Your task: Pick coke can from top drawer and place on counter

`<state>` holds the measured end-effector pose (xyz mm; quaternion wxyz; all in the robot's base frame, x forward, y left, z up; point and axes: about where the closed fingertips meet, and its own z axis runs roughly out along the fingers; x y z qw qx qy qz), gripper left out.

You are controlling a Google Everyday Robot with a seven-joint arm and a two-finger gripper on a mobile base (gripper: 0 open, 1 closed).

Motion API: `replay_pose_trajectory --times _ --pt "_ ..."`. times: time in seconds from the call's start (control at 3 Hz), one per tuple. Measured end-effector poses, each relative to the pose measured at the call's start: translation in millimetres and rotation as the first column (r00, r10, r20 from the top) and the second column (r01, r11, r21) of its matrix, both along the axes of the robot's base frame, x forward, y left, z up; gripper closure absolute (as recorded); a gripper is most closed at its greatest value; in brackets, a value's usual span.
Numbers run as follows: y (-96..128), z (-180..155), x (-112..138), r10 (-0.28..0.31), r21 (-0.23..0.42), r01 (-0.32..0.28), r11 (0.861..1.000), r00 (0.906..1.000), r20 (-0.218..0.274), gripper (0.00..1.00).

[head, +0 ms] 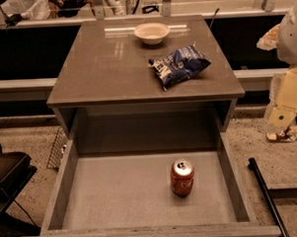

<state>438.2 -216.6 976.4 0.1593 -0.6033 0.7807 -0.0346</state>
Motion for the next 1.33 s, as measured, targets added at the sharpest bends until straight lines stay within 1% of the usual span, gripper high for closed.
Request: replay_pose_trajectory --times 0.33,0.67,1.0,1.33 --pt "0 0 0 0.0 0.0 0.0 1.0 1.0 0.0 0.0" --pt "-1 -8 1 0.021 0.081 -0.02 0.996 0.9997 -0.009 0.0" --pt "-17 -70 4 0.087 0.334 -0.082 0.939 0.9962 0.001 0.0" --pt "-8 -112 -4 0.127 0.522 -0.143 0.841 0.9896 0.068 0.0"
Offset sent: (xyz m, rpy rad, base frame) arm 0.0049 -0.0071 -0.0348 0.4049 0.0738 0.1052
